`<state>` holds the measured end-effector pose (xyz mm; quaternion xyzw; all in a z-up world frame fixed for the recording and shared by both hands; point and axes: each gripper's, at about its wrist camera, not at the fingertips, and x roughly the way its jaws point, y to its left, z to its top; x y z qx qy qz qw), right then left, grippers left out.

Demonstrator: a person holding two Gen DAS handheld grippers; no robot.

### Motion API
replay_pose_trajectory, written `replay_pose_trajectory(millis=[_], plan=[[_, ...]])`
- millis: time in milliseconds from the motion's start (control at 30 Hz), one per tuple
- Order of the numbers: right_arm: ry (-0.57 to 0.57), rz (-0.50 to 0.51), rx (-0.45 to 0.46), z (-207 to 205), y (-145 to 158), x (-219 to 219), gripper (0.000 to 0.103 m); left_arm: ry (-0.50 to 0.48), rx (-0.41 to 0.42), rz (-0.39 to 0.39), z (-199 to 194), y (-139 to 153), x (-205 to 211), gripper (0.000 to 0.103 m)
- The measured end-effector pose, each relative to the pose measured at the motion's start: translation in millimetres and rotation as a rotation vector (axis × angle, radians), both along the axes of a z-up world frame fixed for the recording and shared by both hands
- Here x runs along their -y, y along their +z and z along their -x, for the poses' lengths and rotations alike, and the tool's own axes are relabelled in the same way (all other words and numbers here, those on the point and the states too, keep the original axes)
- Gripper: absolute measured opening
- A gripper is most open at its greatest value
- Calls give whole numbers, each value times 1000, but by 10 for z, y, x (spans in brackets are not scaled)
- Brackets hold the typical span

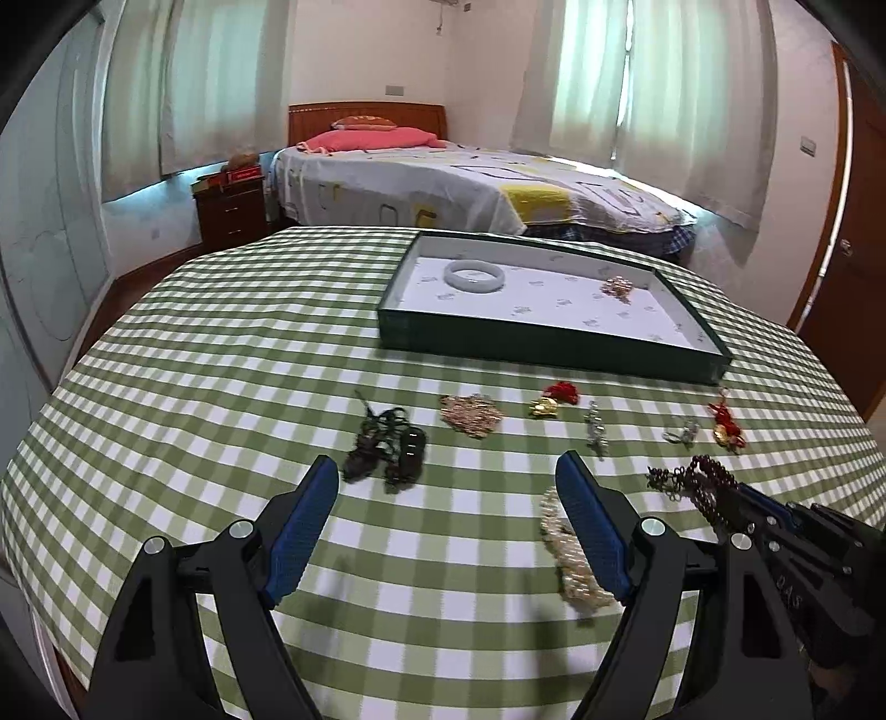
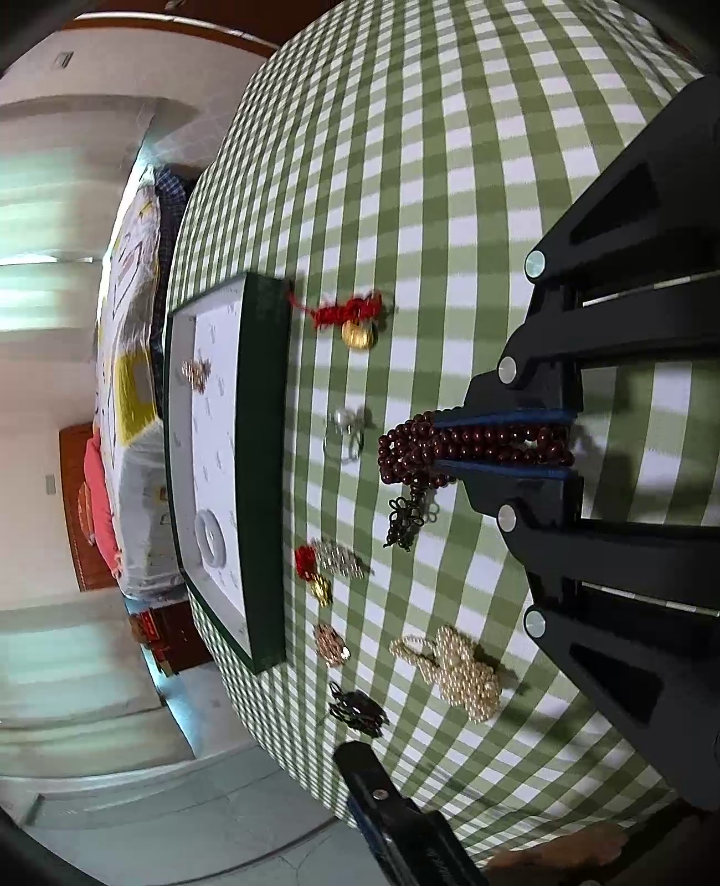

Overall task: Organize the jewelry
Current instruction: 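Grasp the pearl strand with the left tool while the right tool grasps the red bead bracelet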

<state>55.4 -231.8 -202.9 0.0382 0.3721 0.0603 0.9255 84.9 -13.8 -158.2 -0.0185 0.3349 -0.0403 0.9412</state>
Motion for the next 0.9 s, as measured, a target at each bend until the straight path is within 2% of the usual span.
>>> replay_pose_trajectory(millis=[300,467,733,900], plan=[[-57,-32,10,80,20,269,11,-120,-32,-17,83,-109,368,78],[-65,-51,5,100,4,339,11,-142,-65,-42,73,-228,486,78],[-73,-59,7,126,-9,372,11,-141,-140,-32,5,-395,474,57],[-69,-57,6,133,-8,354,11,-146,-133,-36,19,-392,466,47]])
